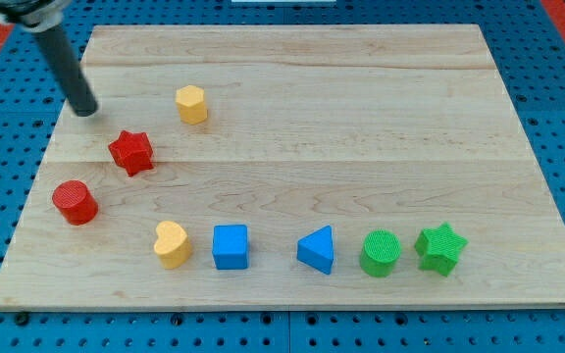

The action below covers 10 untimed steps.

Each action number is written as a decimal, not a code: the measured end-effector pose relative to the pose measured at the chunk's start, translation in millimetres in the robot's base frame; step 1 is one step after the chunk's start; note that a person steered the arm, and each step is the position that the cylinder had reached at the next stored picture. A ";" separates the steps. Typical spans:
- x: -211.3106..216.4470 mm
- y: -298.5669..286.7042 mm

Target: Push the yellow hexagon to the left of the yellow heart

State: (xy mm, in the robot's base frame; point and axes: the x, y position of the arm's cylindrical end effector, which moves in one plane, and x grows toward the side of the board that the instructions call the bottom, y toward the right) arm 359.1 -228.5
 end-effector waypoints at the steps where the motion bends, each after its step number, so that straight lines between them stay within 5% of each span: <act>1: 0.0 60.1; 3: -45.7 83.2; 5: 34.7 139.8; 9: 71.1 137.1; 10: 46.7 153.0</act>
State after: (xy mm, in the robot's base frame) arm 405.8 -75.6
